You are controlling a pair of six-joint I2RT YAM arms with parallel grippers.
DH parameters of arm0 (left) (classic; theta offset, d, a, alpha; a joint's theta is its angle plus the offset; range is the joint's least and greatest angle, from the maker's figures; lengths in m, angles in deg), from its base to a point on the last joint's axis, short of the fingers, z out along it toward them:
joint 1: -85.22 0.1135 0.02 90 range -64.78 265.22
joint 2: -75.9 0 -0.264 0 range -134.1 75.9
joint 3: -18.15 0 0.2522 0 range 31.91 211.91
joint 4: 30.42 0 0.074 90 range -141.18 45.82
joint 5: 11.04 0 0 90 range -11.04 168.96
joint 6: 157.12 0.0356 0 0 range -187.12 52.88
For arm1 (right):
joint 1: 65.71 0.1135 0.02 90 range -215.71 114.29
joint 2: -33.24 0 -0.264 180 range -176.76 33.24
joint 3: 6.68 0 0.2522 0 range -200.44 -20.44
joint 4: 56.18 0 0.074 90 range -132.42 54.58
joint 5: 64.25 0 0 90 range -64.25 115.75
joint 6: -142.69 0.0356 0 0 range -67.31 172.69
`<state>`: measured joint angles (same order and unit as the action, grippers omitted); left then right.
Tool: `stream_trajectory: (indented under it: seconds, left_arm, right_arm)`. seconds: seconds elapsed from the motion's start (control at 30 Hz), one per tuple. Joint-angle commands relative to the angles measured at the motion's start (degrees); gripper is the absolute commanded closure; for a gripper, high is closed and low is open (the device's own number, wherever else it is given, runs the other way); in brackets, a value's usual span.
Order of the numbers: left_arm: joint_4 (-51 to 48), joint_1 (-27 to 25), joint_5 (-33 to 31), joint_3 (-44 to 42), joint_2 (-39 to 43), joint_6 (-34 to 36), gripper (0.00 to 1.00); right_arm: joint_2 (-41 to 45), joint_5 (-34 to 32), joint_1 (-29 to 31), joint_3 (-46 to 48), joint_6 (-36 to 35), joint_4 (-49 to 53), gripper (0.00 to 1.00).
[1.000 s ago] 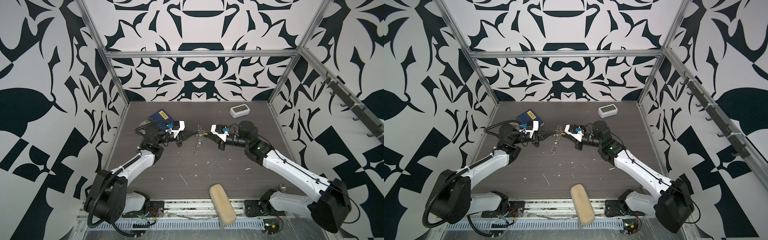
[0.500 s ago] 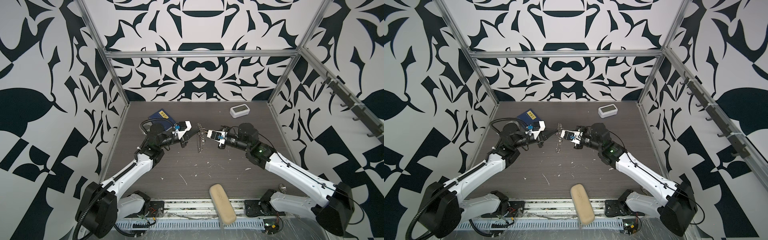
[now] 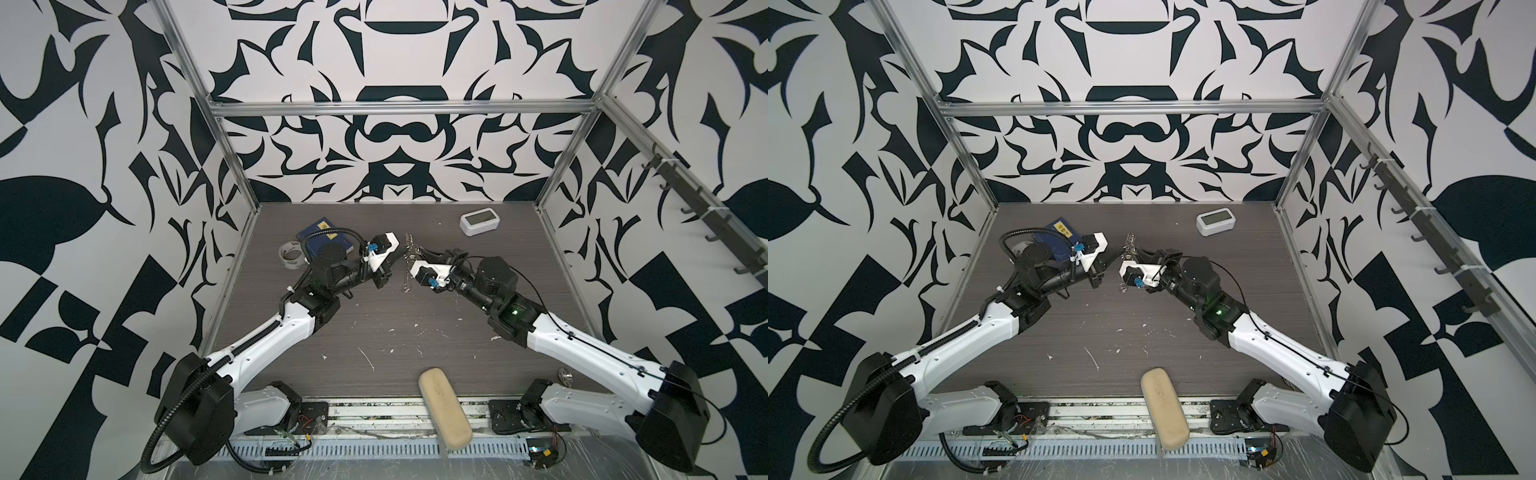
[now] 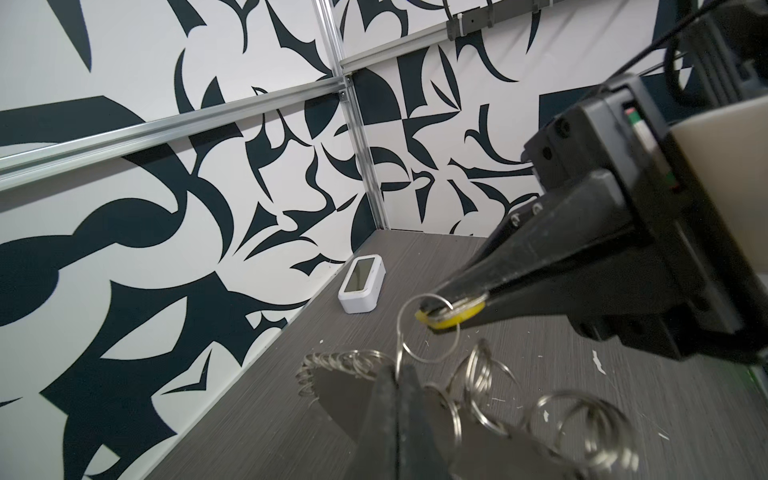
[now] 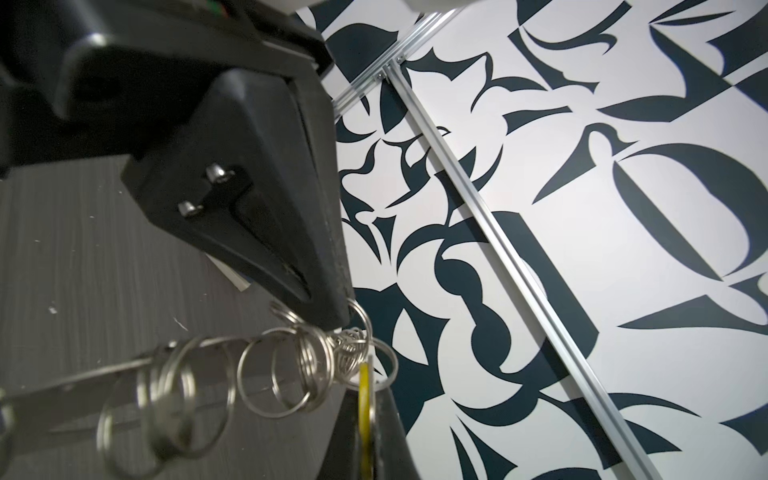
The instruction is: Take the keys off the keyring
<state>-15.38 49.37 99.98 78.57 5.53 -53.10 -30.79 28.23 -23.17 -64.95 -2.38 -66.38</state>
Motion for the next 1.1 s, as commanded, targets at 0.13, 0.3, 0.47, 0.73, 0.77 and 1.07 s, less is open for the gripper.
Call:
stream_trajectory:
  seconds: [0.13,0.3,0.47,0.73,0.77,1.07]
  left_arm:
    - [1.22,-0.92,-8.49,3.07,-0.91,-0.43,1.0]
    - [4.66,-2.37,-12.54,2.12,-0.3,-1.37,1.0]
    - [7.15,-2.47,-14.51,2.75,-1.02,-3.0,1.0]
    - [6.68,-1.72,-12.1,6.63,-4.51,-1.58,1.0]
    - [7.01,-1.37,-11.51,7.07,-5.04,-1.84,1.0]
    - [10.67,1.29,-8.32,10.72,-10.05,-3.19,1.0]
  right_arm:
    - [0.59,-1.07,0.17,-1.27,-7.71,-9.09,1.0]
    - [0.18,0.36,-0.06,-1.19,-10.91,-12.48,1.0]
    - [-0.13,2.56,1.42,-2.99,-16.21,-11.23,1.0]
    - [0.4,2.28,2.28,-5.24,-23.51,-7.89,1.0]
    - [0.27,2.15,2.35,-5.34,-24.13,-7.86,1.0]
    - [-1.0,1.17,2.37,-4.41,-26.76,-9.33,1.0]
